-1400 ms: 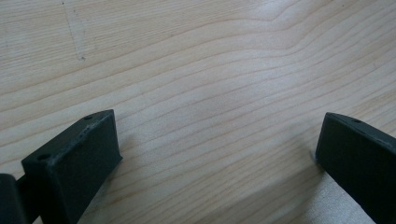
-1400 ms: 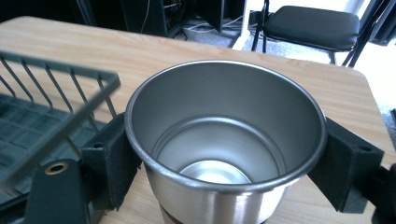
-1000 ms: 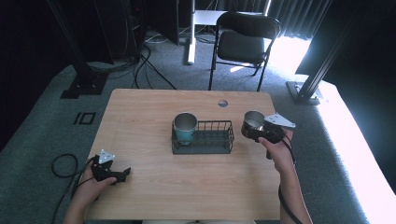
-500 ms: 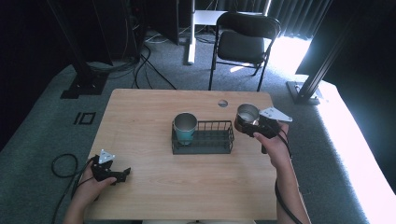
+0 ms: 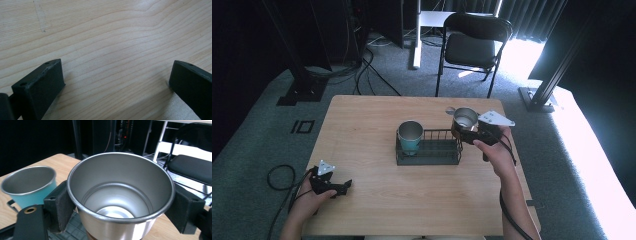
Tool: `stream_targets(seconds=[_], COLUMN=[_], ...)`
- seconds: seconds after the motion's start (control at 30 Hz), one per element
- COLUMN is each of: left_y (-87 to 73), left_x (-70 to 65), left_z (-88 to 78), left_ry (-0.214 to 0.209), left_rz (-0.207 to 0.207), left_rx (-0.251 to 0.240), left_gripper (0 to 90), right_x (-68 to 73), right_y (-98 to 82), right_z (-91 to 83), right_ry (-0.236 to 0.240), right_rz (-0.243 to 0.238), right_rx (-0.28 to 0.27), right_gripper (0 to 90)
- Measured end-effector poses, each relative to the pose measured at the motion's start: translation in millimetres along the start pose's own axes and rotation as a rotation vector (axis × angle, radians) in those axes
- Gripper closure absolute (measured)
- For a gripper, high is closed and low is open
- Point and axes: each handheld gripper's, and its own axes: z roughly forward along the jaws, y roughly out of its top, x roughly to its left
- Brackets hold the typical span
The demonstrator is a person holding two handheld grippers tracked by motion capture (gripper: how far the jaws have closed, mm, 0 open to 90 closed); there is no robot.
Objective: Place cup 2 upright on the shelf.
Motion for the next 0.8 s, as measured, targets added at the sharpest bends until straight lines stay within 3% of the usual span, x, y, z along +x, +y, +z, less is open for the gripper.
stream_targets(seconds=[0.5, 0.8], left_y=[0.0, 0.0], left_x=[-0.1, -0.1], left_z=[0.1, 0.0], left_ry=[0.000, 0.000], left_rz=[-0.001, -0.001], left_rx=[-0.001, 0.000], left_gripper=[0.3, 0.3], right_x=[30.8, 37.0], right_y=[-9.5, -23.3], right_z=[26.8, 40.5], right_ry=[0.083, 0.088], right_rz=[-0.009, -0.001], right_rx=[0.035, 0.065], right_gripper=[18.0, 17.9])
